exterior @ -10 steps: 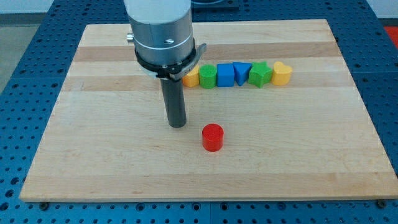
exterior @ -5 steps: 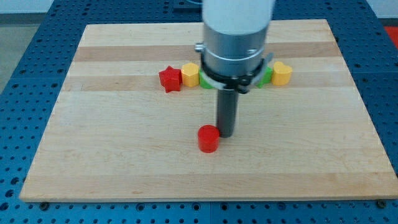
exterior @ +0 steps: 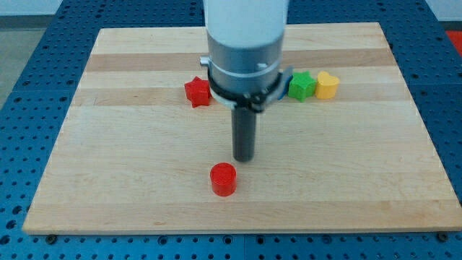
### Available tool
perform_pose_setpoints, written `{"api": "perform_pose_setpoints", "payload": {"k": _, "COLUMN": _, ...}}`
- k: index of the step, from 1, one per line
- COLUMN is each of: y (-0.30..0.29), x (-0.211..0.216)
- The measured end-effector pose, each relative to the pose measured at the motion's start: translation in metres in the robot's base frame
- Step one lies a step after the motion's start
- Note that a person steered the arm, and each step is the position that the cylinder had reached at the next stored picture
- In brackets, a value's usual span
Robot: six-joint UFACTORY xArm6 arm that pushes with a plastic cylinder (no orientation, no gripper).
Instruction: Push the red star into the red circle
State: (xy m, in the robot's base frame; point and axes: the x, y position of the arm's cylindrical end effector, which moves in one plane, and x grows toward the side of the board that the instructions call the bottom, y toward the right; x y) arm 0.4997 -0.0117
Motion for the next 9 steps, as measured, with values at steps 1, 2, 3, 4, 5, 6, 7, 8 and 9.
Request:
{"api": "perform_pose_setpoints", "payload": {"k": 1, "y": -0.084, "x": -0.003}}
{"api": "perform_pose_setpoints", "payload": {"k": 2, "y": -0.161, "x": -0.043}}
{"api": "perform_pose_setpoints", "payload": {"k": 3, "y": -0.165, "x": -0.121}}
{"api": "perform_pose_setpoints", "payload": {"k": 4, "y": -0.119, "x": -0.136}}
{"api": "perform_pose_setpoints", "payload": {"k": 5, "y": -0.079, "x": -0.136}}
{"api": "perform_pose_setpoints", "payload": {"k": 6, "y": -0.064, "x": -0.123}}
{"api": "perform_pose_setpoints", "payload": {"k": 7, "y": -0.064, "x": -0.095}}
{"api": "perform_pose_setpoints", "payload": {"k": 8, "y": -0.047, "x": -0.08}}
{"api": "perform_pose_setpoints", "payload": {"k": 9, "y": -0.008, "x": -0.07}}
